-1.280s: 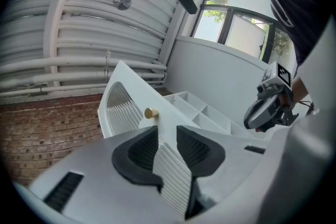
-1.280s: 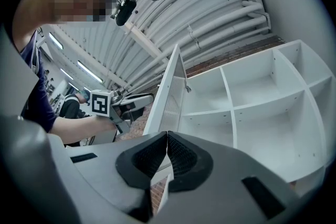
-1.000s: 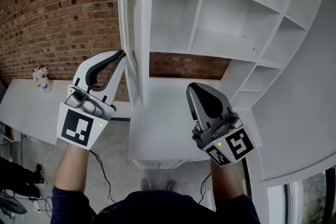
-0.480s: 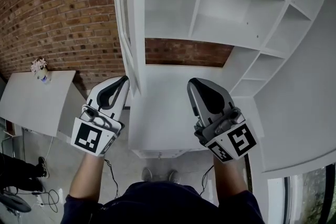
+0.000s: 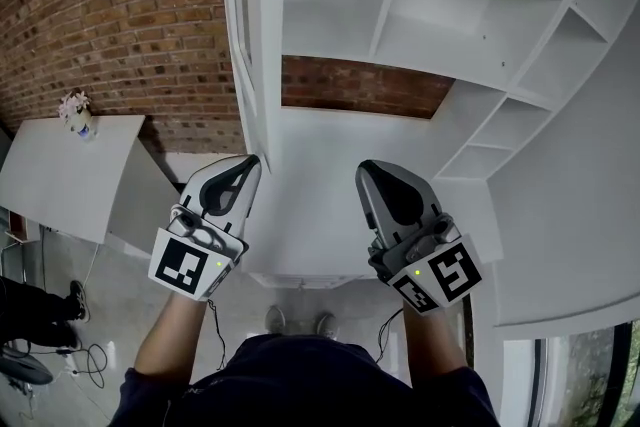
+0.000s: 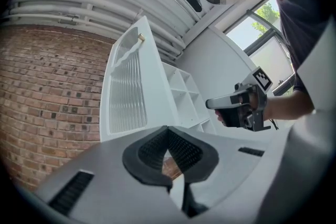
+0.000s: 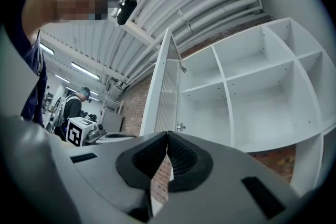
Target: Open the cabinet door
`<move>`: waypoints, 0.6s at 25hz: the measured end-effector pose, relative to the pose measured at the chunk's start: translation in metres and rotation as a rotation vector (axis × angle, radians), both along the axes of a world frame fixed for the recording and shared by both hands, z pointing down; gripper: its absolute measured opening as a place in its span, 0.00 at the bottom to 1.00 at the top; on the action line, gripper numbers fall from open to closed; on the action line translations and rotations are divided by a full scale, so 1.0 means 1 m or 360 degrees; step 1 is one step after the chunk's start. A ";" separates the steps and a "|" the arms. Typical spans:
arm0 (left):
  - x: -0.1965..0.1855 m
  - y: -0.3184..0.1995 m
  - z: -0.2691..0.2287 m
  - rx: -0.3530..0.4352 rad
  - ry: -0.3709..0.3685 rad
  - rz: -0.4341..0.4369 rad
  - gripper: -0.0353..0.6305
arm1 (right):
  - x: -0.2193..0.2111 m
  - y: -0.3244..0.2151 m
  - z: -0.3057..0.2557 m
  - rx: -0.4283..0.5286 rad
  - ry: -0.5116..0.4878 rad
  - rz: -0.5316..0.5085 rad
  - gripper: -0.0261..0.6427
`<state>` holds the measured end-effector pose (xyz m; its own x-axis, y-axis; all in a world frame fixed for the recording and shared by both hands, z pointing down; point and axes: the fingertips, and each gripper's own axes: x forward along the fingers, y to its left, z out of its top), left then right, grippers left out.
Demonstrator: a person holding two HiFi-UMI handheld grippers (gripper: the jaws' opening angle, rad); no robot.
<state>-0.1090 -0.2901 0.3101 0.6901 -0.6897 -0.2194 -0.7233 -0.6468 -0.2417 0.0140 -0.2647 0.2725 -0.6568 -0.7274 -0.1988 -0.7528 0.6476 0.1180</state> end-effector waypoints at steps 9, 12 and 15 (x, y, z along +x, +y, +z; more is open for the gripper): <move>-0.001 -0.008 0.008 -0.0038 0.0031 -0.0035 0.06 | -0.005 -0.003 0.013 -0.0044 0.0011 -0.0028 0.07; -0.001 -0.008 0.010 -0.0042 0.0026 -0.0028 0.06 | -0.006 -0.003 0.018 -0.0060 0.0003 -0.0034 0.07; 0.000 -0.007 0.006 0.0029 0.0035 0.0008 0.06 | -0.006 -0.005 0.020 -0.0065 0.0002 -0.0040 0.07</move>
<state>-0.1090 -0.2973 0.3161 0.6885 -0.6819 -0.2470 -0.7252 -0.6463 -0.2375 0.0079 -0.2699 0.2922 -0.6751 -0.7182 -0.1686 -0.7362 0.6705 0.0919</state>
